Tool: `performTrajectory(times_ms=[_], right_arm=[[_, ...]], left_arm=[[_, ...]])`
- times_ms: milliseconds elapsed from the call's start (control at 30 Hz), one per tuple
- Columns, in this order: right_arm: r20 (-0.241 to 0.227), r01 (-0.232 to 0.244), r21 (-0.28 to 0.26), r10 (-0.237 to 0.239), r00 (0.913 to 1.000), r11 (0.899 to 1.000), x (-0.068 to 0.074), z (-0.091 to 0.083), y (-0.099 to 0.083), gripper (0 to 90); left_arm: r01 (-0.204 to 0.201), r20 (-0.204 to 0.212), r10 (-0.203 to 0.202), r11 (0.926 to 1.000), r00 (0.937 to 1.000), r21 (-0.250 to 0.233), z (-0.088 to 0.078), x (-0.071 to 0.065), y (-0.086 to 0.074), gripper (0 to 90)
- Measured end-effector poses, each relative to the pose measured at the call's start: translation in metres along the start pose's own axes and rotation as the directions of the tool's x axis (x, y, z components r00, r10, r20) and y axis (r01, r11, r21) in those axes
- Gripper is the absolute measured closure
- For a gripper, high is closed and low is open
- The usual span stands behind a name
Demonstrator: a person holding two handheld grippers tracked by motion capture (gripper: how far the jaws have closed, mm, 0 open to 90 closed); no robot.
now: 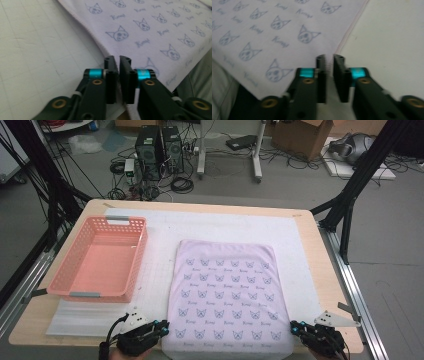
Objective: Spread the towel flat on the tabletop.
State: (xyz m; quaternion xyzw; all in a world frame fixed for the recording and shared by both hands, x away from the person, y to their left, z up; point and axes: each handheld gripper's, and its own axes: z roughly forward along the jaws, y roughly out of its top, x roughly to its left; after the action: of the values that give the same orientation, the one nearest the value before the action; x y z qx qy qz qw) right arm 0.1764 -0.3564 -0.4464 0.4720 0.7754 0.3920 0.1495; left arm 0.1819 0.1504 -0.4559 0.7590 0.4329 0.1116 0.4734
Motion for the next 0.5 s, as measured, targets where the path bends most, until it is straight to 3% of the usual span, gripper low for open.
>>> performTrajectory(times_ms=[33, 200, 333, 367, 400, 433, 467, 500], right_arm=[[0.007, -0.012, -0.010, 0.013, 0.9999, 1.000, -0.001, 0.000, 0.002, 67.9], [0.058, -0.029, -0.048, 0.032, 0.9978, 0.998, -0.001, 0.014, 0.015, 63.2], [0.074, -0.020, -0.013, 0.020, 0.9971, 1.000, -0.001, 0.031, 0.022, 68.3], [0.089, -0.012, -0.015, 0.013, 0.9959, 1.000, 0.000, 0.032, 0.023, 74.3], [0.074, -0.016, -0.011, 0.016, 0.9971, 1.000, -0.001, 0.032, 0.024, 85.5], [0.056, -0.016, -0.011, 0.017, 0.9983, 1.000, -0.002, 0.032, 0.024, 87.2], [0.059, -0.016, -0.009, 0.016, 0.9981, 1.000, -0.001, 0.032, 0.023, 87.9], [0.060, -0.018, -0.009, 0.018, 0.9980, 1.000, -0.001, 0.031, 0.023, 88.4]], left_arm=[[0.008, 0.000, -0.008, 0.9999, 1.0000, -0.007, 0.002, 0.002, 0.003, 57.0], [0.005, -0.010, -0.005, 0.9994, 0.9999, -0.033, 0.015, 0.009, 0.019, 56.6], [-0.015, -0.002, 0.015, 0.9998, 0.9999, 0.016, 0.031, 0.008, 0.022, 59.2], [-0.054, -0.029, 0.055, 0.9985, 0.9981, 0.004, 0.033, 0.005, 0.020, 61.2], [-0.091, -0.074, 0.090, 0.9959, 0.9931, -0.002, 0.033, 0.002, 0.018, 69.3], [-0.116, -0.095, 0.115, 0.9933, 0.9888, 0.000, 0.033, 0.001, 0.017, 80.2], [-0.101, -0.093, 0.101, 0.9949, 0.9906, 0.004, 0.032, 0.001, 0.017, 87.7], [-0.083, -0.090, 0.084, 0.9964, 0.9924, 0.015, 0.030, 0.001, 0.018, 88.5]])
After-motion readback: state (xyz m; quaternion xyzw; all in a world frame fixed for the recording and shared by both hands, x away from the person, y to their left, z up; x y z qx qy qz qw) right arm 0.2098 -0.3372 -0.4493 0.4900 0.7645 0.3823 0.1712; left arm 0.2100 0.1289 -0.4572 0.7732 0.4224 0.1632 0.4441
